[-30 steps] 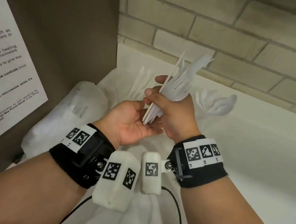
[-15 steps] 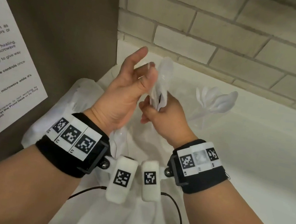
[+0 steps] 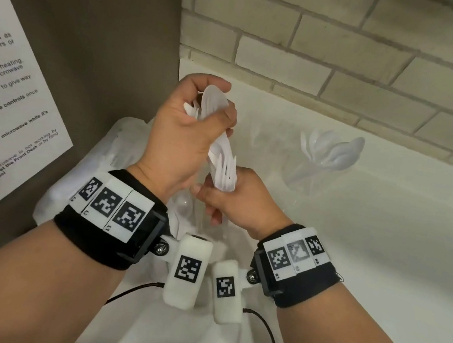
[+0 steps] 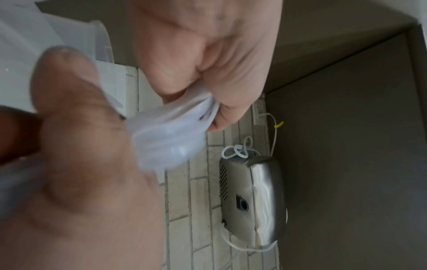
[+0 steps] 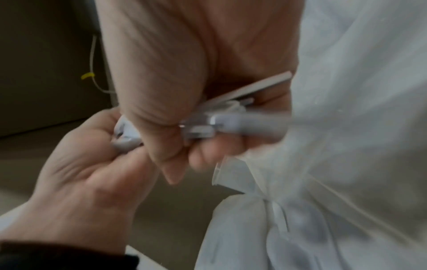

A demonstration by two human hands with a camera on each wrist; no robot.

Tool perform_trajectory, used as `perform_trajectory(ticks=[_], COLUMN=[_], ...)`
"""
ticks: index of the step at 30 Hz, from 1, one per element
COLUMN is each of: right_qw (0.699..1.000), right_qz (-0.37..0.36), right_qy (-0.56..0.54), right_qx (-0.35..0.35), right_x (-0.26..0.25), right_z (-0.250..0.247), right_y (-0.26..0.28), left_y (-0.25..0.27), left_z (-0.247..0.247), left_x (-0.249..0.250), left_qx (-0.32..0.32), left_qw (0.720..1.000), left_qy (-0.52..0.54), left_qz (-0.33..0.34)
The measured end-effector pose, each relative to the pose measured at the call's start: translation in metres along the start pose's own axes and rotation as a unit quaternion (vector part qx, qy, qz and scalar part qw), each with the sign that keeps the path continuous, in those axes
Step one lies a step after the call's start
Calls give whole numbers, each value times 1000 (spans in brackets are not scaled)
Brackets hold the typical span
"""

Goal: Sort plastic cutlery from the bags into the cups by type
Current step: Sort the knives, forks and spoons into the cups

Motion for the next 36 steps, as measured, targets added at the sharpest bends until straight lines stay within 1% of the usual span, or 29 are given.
perform_trajectory(ticks=[4,6,9,12,13,15,17,19,21,22,23,25,27,28,30,33,36], right_qw=[1000,1000,1000,1000,999,999,999,998,998,998,998,997,996,996,994,990,983], right_qz=[17,26,21,23,26,26,8,-20,-20,-10,2,13,22,19,11,24,41], right_qy=[3,-5,-4,-16,-23,-26,-29,-41,-52,-59,-63,-65,-69,-74,-99,-125,-161], right_qx=[14,17,4,-5,-8,-19,-29,-40,-34,-31,-28,-40,-50,-54,-55,-53,-76], right_x=[-5,-7,-10,-8,-7,-8,-13,-18,-18,-18,-16,-13,-11,-11,-12,-7,-2], right_z=[0,-4,-7,-10,-10,-9,-8,-5,-4,-4,-4,-6,-8,-8,-6,-5,-6], right_y=[0,-3,-6,-6,-7,-6,-4,-2,-3,-2,-1,0,2,2,1,-2,1], left_y=[2,5,11,13,13,13,13,14,14,14,14,13,11,10,6,2,1], left_z=[3,6,8,9,8,8,7,9,10,10,9,7,6,5,2,-2,-3], left_x=[-1,-5,-12,-13,-12,-11,-8,-4,-1,-1,-2,-4,-6,-7,-7,-5,-4], left_qx=[-6,-39,-101,-166,-183,-206,-202,-170,-133,-124,-127,-158,-184,-185,-159,-111,-86], left_qw=[999,997,992,980,976,969,970,974,970,968,968,969,962,959,960,964,970], left_qy=[28,37,-4,-62,-82,-117,-131,-150,-180,-188,-186,-174,-197,-211,-227,-237,-216], left_qz=[-35,-60,-77,-89,-89,-65,-26,28,94,112,111,76,46,35,28,58,66])
Point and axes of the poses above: each hand's wrist, its own y-axis away from the middle knuckle, its own z-axis out of the palm, x = y × z, the point moved 3 cm from there along -y, towards the middle knuckle, and after that the axes turned 3 degrees about -x, right-handed, at the moved point
